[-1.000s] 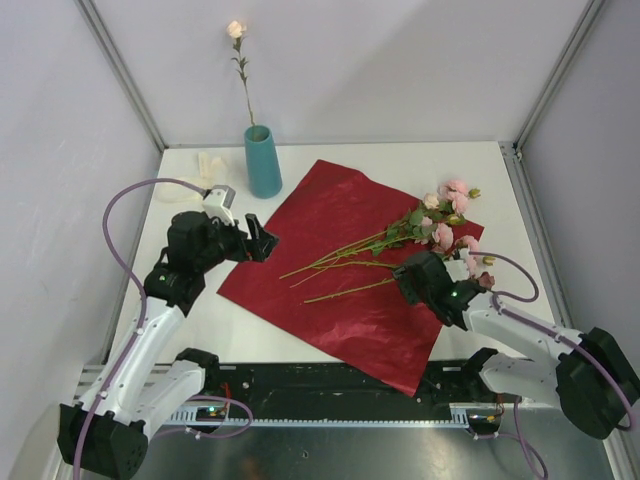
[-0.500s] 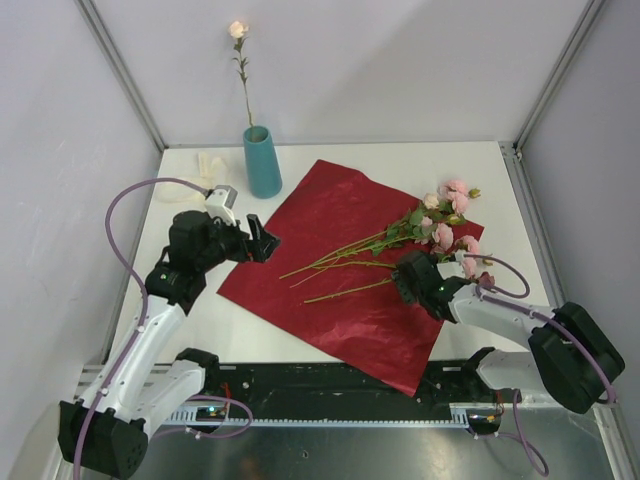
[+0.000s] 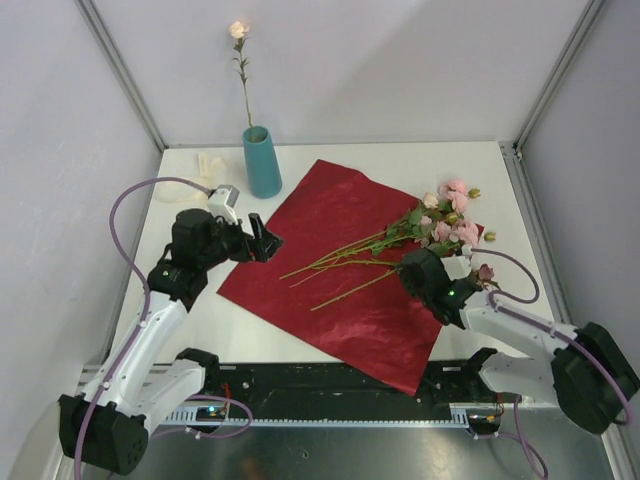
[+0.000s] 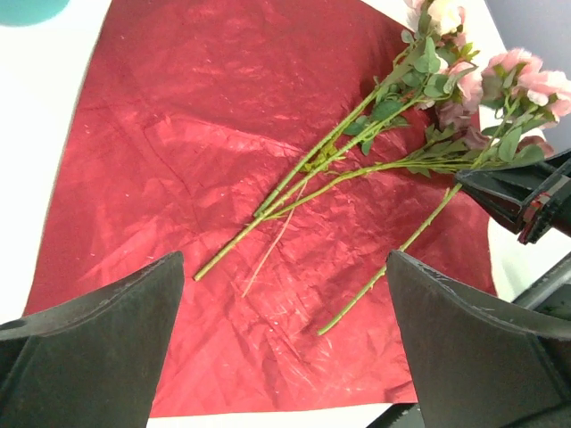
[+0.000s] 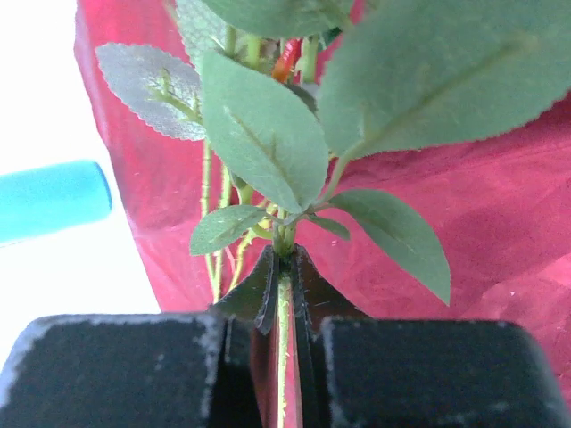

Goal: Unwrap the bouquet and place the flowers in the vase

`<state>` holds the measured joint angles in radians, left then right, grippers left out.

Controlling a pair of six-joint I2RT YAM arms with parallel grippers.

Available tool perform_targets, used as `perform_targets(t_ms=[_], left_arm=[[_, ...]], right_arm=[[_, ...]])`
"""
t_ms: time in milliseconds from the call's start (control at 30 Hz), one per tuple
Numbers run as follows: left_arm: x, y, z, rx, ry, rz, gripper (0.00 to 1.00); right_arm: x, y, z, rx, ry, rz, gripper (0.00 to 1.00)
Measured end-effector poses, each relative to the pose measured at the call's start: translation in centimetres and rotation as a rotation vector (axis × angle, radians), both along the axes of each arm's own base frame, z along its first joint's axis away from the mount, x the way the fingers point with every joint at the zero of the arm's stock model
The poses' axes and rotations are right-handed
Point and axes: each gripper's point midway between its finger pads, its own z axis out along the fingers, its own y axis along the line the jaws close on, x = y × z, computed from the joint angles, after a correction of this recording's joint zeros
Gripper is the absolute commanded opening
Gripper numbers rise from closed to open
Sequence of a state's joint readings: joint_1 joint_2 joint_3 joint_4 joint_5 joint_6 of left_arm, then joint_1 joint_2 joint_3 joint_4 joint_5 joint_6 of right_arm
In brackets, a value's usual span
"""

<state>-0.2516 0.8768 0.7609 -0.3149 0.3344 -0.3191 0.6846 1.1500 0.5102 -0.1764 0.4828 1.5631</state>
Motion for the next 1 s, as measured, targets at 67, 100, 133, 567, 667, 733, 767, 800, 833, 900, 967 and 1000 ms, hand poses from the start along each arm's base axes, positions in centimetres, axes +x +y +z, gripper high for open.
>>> perform_targets(t_ms=[67,100,133,567,667,733,767,800,833,900,967,1000], left_arm=[[0.0,-0.4,-0.2,-0.015,0.024,-0.012,1.00],[0.0,-0.6,-0.2,-0.022,0.033,-0.016,1.00],[0.1,-0.9,-0.1,-0.033,0.043,-0.026,1.00],[-1.2,-6.7,5.5,-0.165,0.042,-0.309,0.86],[-2.6,-9.0,6.2,-0.180,0.050,-0.423,0.81],[-3.8,-10.6,6.4,-0.186,0.062,-0.497,0.79],[-4.3,-11.2,6.4,-0.188,0.068,-0.525,0.79],[-4.9,-12.0,6.3,-0.188,0.078,-0.560,0.78],[-5.3,-12.6,6.2,-0.186,0.084,-0.583,0.78],[-6.0,-13.5,6.2,-0.182,0.090,-0.622,0.77],[-6.3,-14.1,6.5,-0.182,0.086,-0.644,0.76],[-6.4,-14.4,6.9,-0.184,0.078,-0.651,0.75]], right_arm=[[-0.1,-0.2,1.5,-0.006,-0.047,0.007,0.00],[-0.1,-0.3,2.2,-0.010,-0.067,0.012,0.00],[-0.2,-0.4,2.8,-0.018,-0.085,0.015,0.00],[-0.5,4.8,12.8,-0.104,-0.468,0.426,0.00],[-1.2,7.1,15.7,-0.069,-0.596,0.555,0.00],[-1.9,8.6,17.6,-0.038,-0.683,0.644,0.00],[-2.3,9.3,18.5,-0.021,-0.721,0.686,0.00],[-2.7,10.0,19.3,-0.006,-0.752,0.727,0.00],[-3.2,10.7,20.0,0.009,-0.786,0.770,0.00],[-4.1,12.0,21.3,0.038,-0.840,0.848,0.00],[-5.0,13.1,22.2,0.062,-0.882,0.915,0.00],[-5.5,13.6,22.5,0.074,-0.901,0.950,0.00]])
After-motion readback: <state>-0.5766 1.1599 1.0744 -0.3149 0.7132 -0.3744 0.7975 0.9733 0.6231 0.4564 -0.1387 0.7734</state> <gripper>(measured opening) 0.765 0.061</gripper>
